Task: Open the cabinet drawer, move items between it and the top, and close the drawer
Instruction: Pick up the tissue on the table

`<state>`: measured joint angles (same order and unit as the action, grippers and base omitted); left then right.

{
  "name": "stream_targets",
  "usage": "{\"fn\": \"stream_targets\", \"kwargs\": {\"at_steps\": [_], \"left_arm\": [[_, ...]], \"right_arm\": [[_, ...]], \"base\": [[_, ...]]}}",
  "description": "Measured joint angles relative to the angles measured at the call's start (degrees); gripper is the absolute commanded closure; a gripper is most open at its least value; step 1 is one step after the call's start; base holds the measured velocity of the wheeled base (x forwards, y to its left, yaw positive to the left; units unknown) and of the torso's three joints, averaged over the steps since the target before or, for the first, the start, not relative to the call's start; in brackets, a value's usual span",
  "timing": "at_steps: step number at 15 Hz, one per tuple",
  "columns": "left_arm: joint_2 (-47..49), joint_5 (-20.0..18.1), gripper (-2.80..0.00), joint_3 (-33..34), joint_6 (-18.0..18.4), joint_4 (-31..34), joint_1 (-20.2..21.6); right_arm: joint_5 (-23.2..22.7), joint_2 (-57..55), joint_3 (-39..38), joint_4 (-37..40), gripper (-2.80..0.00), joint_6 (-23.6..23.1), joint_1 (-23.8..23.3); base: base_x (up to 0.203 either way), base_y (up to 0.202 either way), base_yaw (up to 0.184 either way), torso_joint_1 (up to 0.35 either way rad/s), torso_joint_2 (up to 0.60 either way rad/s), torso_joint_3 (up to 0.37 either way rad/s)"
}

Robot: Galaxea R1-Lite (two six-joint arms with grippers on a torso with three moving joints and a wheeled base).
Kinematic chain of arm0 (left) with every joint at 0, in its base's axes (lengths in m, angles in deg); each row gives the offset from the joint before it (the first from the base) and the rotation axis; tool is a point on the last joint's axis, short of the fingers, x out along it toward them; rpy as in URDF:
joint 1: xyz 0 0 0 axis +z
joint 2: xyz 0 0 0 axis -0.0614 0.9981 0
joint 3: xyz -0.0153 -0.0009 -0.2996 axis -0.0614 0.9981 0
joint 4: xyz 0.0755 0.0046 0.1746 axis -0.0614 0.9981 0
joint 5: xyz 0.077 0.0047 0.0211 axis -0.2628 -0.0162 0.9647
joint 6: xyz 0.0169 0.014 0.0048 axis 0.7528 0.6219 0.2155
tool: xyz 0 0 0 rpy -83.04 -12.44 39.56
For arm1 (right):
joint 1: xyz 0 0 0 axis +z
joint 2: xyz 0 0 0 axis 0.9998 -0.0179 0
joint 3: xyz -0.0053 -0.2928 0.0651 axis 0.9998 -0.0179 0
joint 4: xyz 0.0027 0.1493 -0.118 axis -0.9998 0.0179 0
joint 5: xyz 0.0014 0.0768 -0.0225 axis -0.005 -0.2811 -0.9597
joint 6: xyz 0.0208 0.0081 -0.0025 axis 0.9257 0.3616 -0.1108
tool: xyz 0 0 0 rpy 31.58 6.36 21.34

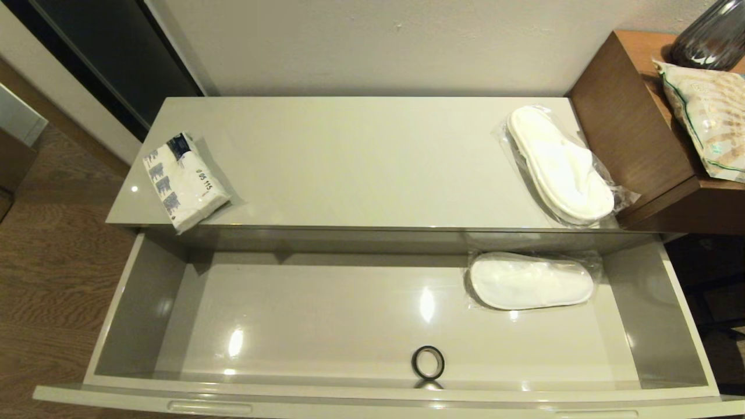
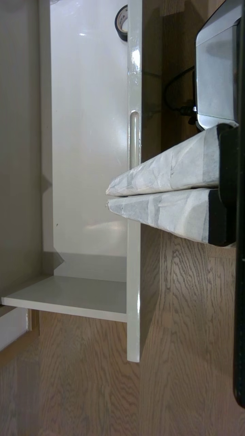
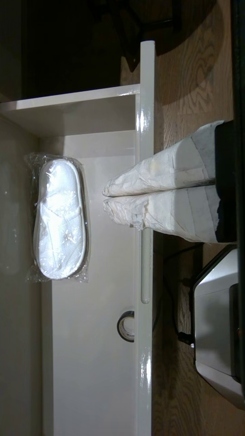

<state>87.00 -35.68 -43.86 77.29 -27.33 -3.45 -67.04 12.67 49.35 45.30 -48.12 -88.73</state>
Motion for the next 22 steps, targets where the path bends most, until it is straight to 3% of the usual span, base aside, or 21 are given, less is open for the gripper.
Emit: {"fn": "stream_targets", "kwargs": {"at_steps": [13, 22], "left_arm": [[0.0, 0.0, 0.00, 0.0, 0.0, 0.0, 0.0], [0.3, -0.2, 0.00, -0.6, 4.0, -0.3, 0.0]], "right_arm": [[0.0, 0.0, 0.0, 0.0, 0.00, 0.0, 0.0], [0.0, 0.0, -0.1, -0.1, 0.00, 0.1, 0.0]], "base": [[0.000, 0.000, 0.000, 0.000, 0.00, 0.000], [0.000, 0.000, 0.000, 0.000, 0.00, 0.000]]}}
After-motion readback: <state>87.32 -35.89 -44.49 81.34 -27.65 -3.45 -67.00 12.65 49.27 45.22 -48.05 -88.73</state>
